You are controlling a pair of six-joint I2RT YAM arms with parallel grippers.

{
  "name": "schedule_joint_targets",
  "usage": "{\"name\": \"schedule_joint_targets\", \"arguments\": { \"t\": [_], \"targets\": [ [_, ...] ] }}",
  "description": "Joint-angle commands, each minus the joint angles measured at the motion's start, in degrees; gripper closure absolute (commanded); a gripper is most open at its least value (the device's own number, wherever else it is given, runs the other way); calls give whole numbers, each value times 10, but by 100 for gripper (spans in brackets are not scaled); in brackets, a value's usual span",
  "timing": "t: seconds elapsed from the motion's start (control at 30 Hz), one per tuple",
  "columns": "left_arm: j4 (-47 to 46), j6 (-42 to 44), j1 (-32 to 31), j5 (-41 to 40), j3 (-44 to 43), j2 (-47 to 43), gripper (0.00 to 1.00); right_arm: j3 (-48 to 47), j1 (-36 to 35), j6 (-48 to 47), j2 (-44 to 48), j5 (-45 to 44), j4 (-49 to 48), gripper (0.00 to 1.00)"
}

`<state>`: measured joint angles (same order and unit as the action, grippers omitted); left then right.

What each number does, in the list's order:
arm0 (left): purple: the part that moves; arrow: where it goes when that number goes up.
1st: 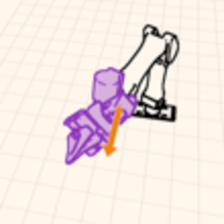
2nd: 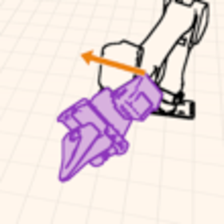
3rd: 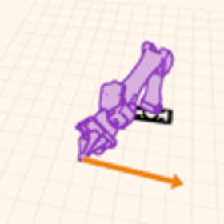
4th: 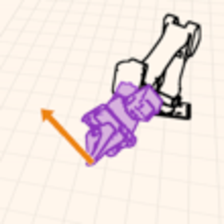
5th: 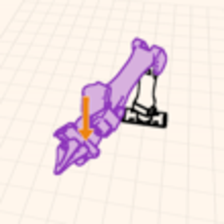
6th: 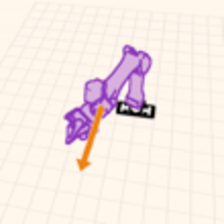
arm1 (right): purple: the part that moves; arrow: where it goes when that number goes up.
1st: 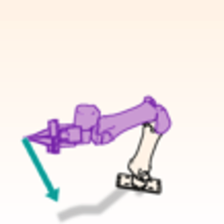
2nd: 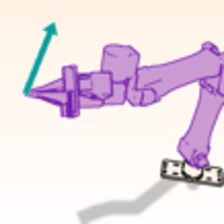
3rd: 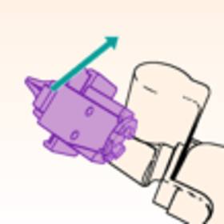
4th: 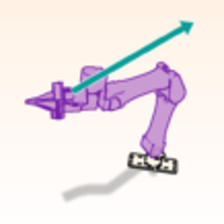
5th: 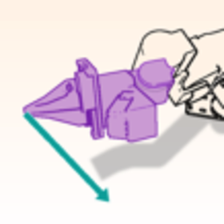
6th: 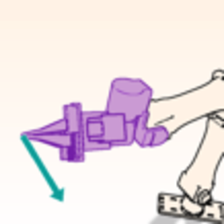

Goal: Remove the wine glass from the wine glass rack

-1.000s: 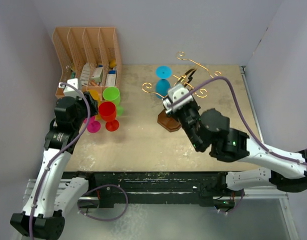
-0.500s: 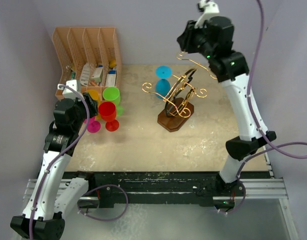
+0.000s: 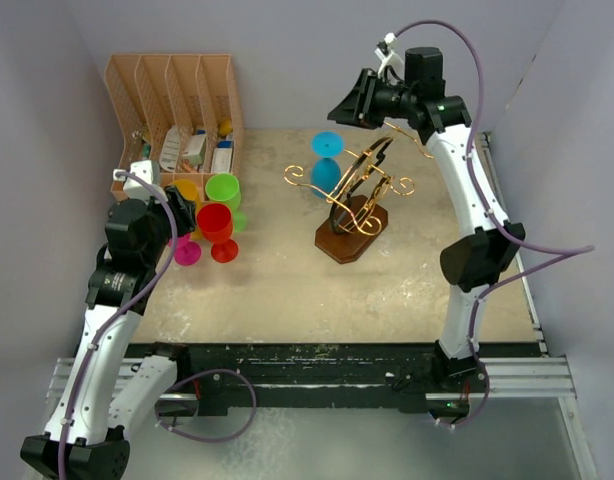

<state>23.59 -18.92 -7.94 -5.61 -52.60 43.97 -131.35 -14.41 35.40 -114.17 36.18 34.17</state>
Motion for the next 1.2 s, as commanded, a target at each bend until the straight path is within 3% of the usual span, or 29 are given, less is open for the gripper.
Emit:
{"name": "schedule_joint_targets", "arguments": {
  "t": [0.0, 0.47, 1.17],
  "targets": [
    [-21, -4, -2, 8, 0, -1, 50, 16, 3, -19, 29, 34, 8, 61],
    [-19, -3, -2, 10, 0, 4, 50, 100, 5, -79, 58, -64, 21, 60],
    [-21, -1, -2, 17, 0, 15, 50, 85, 7, -96, 32, -87, 20, 61]
  ]
}}
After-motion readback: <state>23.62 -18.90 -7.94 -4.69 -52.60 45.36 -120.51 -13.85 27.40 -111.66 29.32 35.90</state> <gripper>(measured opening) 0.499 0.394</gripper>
